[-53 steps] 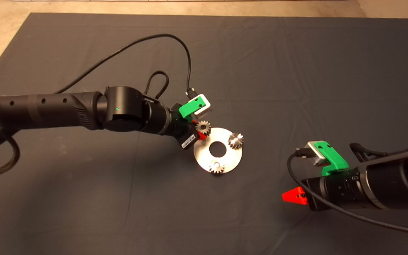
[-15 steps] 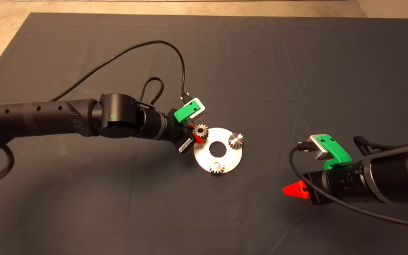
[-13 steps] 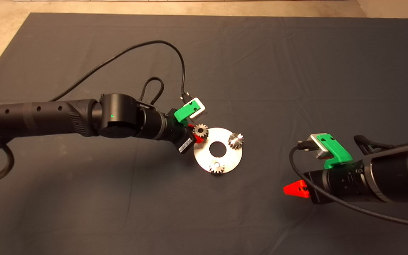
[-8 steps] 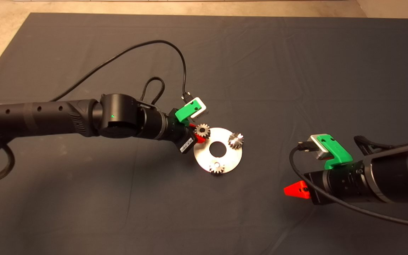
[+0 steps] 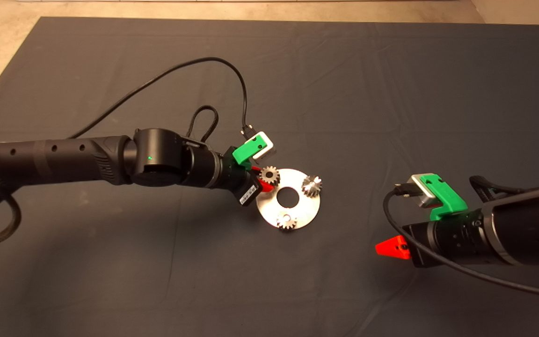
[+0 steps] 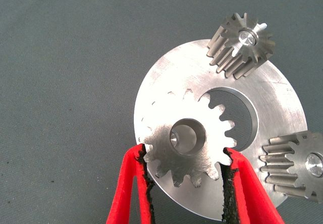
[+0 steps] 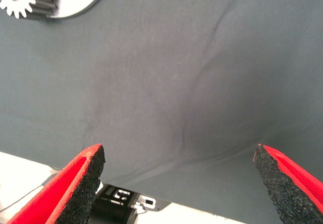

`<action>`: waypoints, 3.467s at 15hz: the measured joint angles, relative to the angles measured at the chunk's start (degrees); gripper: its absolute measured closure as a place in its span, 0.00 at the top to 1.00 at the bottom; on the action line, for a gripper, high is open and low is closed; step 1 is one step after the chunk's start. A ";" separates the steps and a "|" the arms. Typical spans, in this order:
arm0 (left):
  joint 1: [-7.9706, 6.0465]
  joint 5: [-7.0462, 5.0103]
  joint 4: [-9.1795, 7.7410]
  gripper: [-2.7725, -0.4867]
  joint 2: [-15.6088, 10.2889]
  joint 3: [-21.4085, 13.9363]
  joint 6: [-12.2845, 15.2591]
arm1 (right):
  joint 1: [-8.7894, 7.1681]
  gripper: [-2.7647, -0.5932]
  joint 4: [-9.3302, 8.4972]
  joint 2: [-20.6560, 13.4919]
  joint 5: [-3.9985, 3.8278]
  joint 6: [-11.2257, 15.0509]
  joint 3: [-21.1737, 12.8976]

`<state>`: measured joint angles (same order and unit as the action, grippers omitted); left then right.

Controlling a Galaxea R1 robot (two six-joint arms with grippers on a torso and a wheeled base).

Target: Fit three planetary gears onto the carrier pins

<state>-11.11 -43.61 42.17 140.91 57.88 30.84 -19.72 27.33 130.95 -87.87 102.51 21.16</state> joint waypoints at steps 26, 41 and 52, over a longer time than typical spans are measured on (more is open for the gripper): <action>0.11 -2.91 2.01 0.02 0.22 -1.07 -6.45 | -2.18 0.74 -1.48 0.01 0.00 0.00 -0.02; -0.90 -4.33 -2.14 0.02 0.35 -0.71 -10.91 | -2.18 0.74 -1.48 0.00 0.02 0.00 -0.02; -1.95 -3.32 -7.52 0.02 1.87 2.58 -14.92 | -2.18 0.74 -1.49 0.00 0.00 0.00 -0.02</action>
<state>-13.06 -46.93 34.65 142.78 60.47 15.92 -21.91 25.84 130.95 -87.87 102.51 21.14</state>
